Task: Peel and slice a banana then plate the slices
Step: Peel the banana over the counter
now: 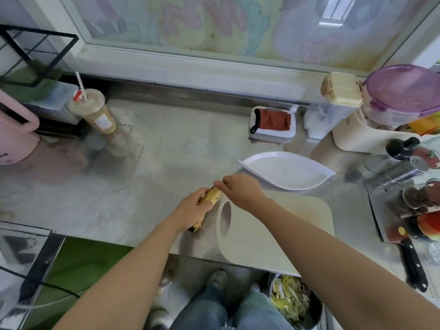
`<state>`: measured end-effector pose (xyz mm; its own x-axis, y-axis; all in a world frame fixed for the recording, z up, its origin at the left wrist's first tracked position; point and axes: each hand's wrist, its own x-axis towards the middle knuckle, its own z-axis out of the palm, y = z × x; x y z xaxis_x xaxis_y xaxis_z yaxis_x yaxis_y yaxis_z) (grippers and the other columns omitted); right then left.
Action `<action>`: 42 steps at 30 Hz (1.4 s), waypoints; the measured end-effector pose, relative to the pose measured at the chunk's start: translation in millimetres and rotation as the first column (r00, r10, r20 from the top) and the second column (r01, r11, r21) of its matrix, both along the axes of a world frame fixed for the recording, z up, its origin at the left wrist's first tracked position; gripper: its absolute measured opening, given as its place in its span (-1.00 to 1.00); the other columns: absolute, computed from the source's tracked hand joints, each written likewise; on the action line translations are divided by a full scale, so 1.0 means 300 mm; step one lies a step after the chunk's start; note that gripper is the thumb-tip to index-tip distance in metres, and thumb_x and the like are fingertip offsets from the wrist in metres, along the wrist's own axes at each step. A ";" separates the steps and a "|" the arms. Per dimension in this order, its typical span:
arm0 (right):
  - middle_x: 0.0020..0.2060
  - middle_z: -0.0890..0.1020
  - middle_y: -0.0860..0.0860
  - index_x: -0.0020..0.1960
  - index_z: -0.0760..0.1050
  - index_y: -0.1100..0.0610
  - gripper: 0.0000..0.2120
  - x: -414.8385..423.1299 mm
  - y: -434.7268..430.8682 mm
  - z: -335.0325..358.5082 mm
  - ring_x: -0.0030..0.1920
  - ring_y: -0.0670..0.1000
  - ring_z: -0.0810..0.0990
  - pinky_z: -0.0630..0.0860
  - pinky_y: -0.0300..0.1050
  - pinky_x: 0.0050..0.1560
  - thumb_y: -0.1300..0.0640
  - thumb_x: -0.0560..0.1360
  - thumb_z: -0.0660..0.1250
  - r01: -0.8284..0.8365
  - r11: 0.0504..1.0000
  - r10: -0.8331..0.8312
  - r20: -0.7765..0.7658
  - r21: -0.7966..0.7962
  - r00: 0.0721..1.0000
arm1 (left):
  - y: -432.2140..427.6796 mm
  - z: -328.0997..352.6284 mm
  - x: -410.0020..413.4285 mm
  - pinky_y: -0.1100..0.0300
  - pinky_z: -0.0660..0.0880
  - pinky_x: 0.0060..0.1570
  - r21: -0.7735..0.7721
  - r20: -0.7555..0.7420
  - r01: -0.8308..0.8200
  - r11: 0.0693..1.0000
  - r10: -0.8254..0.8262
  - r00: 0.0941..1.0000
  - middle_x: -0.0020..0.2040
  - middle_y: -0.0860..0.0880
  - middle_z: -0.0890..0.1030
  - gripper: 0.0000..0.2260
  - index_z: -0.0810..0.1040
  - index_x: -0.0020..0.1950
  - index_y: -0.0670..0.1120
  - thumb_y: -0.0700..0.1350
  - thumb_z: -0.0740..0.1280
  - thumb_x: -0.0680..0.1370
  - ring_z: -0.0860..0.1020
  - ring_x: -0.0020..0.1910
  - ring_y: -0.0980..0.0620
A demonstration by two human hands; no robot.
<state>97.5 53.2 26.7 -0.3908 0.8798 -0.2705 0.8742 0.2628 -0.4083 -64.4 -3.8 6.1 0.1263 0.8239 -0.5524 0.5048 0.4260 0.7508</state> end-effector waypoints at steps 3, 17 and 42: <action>-0.44 0.40 0.00 -0.34 0.36 0.14 -0.50 -0.009 0.022 0.008 -0.33 0.06 0.45 0.30 -0.07 -0.33 -0.15 0.62 0.03 -0.113 0.994 0.112 0.065 0.005 0.992 | 0.037 0.000 -0.020 0.15 0.55 -0.36 -0.144 0.064 0.022 0.989 -0.012 0.998 -0.16 -0.08 0.56 -0.68 0.38 0.29 0.09 0.05 0.32 0.56 0.55 -0.29 -0.01; -0.48 0.20 -0.01 -0.42 0.20 0.10 -0.56 -0.037 0.049 -0.027 -0.47 -0.07 0.16 0.16 -0.12 -0.36 0.00 0.59 0.19 0.119 0.933 -0.265 -0.425 -0.340 0.866 | 0.103 -0.033 -0.098 0.25 0.45 -0.39 -0.073 0.016 0.194 0.978 -0.194 0.981 -0.20 -0.03 0.58 -0.78 0.46 0.00 0.00 0.14 0.23 0.58 0.50 -0.37 0.08; -0.35 0.45 0.01 -0.28 0.30 0.12 -0.72 -0.032 0.100 0.027 -0.29 0.06 0.41 0.26 -0.09 -0.33 0.00 0.54 0.07 -0.112 0.974 0.128 0.068 -0.196 0.990 | 0.094 -0.003 -0.052 0.17 0.33 -0.34 0.145 -0.421 0.073 0.987 -0.005 0.907 -0.24 0.02 0.52 -0.69 0.39 -0.02 -0.04 0.20 0.27 0.53 0.49 -0.28 0.04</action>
<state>88.0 83.3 34.7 -0.4609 0.7568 -0.4635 0.8727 0.2914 -0.3918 -80.0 24.3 5.3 -0.0548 0.9021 -0.4280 0.8002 0.2961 0.5216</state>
